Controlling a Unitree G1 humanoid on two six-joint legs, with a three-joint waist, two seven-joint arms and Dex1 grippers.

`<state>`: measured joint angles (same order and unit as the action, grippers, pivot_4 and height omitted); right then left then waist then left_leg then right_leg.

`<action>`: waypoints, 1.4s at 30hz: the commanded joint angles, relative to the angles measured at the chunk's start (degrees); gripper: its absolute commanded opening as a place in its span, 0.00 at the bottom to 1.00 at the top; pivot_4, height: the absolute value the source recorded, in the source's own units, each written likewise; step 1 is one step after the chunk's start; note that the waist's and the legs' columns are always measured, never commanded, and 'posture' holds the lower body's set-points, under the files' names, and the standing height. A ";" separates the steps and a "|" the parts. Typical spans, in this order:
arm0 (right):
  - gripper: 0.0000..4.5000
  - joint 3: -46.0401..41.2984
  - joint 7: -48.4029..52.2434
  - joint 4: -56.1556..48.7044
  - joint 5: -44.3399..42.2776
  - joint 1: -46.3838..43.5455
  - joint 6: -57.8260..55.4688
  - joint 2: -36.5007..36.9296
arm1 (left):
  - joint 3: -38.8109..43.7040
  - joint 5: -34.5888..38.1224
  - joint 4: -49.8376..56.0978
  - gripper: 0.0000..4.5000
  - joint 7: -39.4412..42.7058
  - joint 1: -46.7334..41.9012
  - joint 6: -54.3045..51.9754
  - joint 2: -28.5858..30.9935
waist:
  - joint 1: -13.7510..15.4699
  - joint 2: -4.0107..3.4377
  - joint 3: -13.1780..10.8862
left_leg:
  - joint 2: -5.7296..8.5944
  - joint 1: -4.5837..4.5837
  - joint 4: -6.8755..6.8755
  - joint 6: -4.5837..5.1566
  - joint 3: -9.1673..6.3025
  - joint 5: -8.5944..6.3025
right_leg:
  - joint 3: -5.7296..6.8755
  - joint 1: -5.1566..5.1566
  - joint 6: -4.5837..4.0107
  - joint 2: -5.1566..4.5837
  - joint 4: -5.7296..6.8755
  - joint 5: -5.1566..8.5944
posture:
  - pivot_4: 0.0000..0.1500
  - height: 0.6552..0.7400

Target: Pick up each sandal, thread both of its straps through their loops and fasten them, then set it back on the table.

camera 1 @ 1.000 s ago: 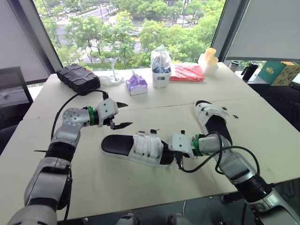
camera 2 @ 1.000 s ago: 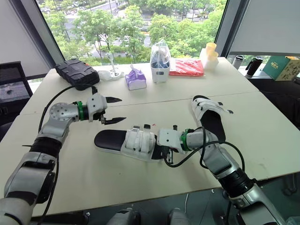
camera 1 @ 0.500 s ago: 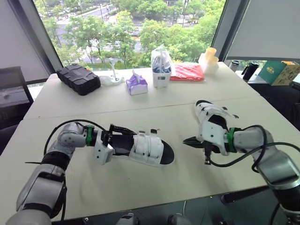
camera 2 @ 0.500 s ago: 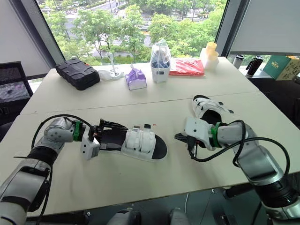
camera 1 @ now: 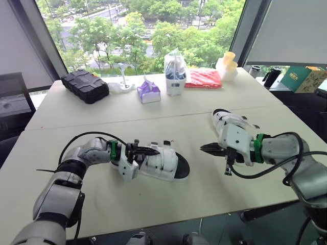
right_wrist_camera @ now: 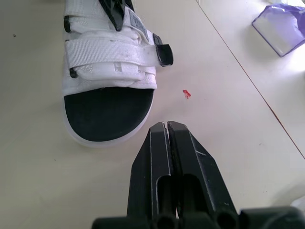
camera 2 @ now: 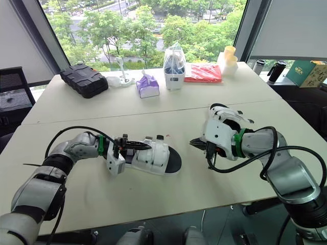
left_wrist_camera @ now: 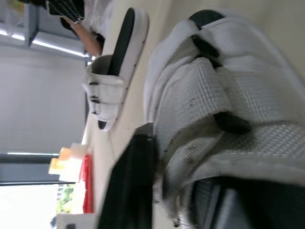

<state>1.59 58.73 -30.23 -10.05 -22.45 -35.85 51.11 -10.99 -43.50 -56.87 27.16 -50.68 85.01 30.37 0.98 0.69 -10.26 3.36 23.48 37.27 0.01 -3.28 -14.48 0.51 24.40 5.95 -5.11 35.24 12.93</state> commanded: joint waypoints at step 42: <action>0.00 3.86 -4.21 -2.62 -0.32 0.04 1.21 0.84 | -18.72 -8.28 18.28 0.00 -17.48 -5.05 -123.75 -19.80 | -1.35 0.11 -0.08 | 0.01 -0.02 0.48 0.04 -0.04 -0.02 | -0.15 0.00 0.19 0.07 0.52 -0.07 | 1.00 1.00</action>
<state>5.97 54.62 -32.33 -10.29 -20.80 -35.72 51.79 -29.26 -51.10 -39.47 9.92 -55.90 -37.47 10.16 -0.37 0.80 -10.34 3.37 23.46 37.76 0.05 -3.32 -14.50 0.35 24.40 6.15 -5.05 35.76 12.86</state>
